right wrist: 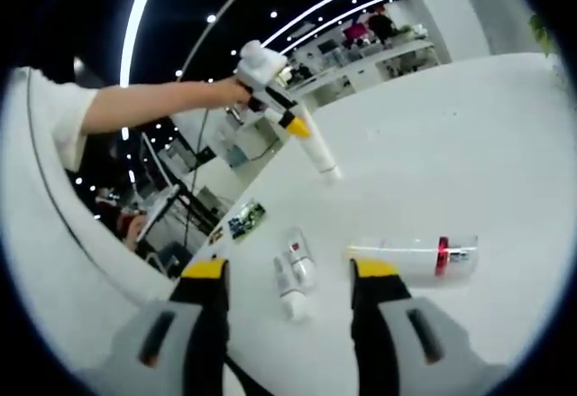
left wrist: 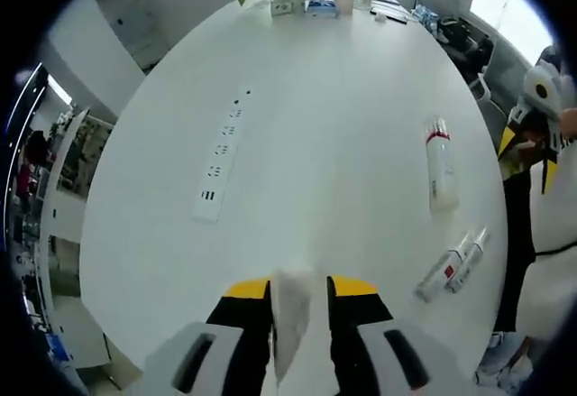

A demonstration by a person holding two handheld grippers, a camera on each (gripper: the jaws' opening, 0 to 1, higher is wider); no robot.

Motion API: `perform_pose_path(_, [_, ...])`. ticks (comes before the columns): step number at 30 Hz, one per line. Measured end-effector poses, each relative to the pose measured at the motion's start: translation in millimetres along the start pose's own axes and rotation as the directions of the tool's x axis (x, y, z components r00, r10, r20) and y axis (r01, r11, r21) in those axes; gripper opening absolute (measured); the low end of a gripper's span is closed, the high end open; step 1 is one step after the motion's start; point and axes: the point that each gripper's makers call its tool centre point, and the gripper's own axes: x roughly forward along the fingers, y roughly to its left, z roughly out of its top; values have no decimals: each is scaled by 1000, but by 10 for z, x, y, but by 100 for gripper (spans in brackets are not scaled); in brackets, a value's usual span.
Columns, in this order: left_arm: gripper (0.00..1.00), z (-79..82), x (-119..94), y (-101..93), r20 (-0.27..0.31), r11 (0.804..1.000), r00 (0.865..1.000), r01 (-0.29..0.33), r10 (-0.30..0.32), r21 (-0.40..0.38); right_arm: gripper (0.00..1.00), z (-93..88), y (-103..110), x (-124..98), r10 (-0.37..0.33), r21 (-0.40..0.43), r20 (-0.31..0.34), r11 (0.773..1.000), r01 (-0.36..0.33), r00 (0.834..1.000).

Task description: Arrange the skincare products in the storage area until every visible bottle or jar stands upright without overlapping.

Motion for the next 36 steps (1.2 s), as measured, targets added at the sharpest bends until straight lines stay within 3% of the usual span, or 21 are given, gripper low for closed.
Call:
perform_pose_path(8, [29, -17, -105, 75, 20, 999, 999, -33, 34, -10, 54, 4, 9, 0, 5, -1, 5, 1000, -5, 1000])
perform_pose_path(12, [35, 10, -235, 131, 68, 998, 996, -64, 65, -17, 57, 0, -4, 5, 5, 6, 10, 1000, -5, 1000])
perform_pose_path(14, [42, 50, -345, 220, 132, 991, 983, -119, 125, -53, 59, -6, -15, 7, 5, 11, 10, 1000, -5, 1000])
perform_pose_path(16, [45, 56, -422, 201, 164, 988, 977, -125, 139, -91, 59, -8, -25, 7, 4, 9, 12, 1000, -4, 1000])
perform_pose_path(17, [46, 47, -503, 219, 201, 982, 966, -136, 161, -132, 60, -10, -35, 8, 4, 6, 15, 1000, -4, 1000])
perform_pose_path(21, [48, -17, -697, 284, 250, 966, 941, -187, 229, -181, 61, -26, -42, 15, 11, 10, 8, 1000, -11, 1000])
perform_pose_path(24, [49, -41, -997, 372, 315, 931, 888, -259, 334, -257, 61, -37, -45, 22, 23, 5, -1, 1000, -23, 1000])
perform_pose_path(25, [50, -37, -1036, 377, 323, 927, 880, -270, 347, -261, 62, -41, -48, 23, 25, 6, -2, 1000, -25, 1000])
perform_pose_path(26, [51, -18, -1178, 375, 352, 916, 853, -309, 386, -255, 62, -47, -58, 24, 26, 6, -3, 1000, -26, 1000])
perform_pose_path(27, [51, -6, -1211, 373, 360, 912, 845, -316, 396, -262, 64, -54, -69, 23, 23, 4, -3, 1000, -23, 1000])
perform_pose_path(29, [51, 72, -1377, 289, 411, 902, 807, -336, 424, -270, 68, -68, -113, 21, 7, -5, 1, 1000, -7, 1000])
perform_pose_path(31, [51, 125, -1461, 180, 441, 901, 790, -329, 426, -283, 68, -103, -169, 7, -2, 2, -1, 1000, 2, 1000])
perform_pose_path(32, [51, 201, -1525, 90, 479, 899, 763, -327, 433, -292, 68, -117, -199, -11, -9, 5, 1, 1000, 9, 1000])
perform_pose_path(35, [51, 333, -1542, -191, 514, 913, 756, -312, 406, -263, 68, -145, -271, -68, -19, 31, 18, 999, 19, 1000])
perform_pose_path(36, [50, 432, -1543, -359, 541, 927, 753, -306, 375, -216, 68, -169, -306, -95, -25, 47, 23, 999, 24, 999])
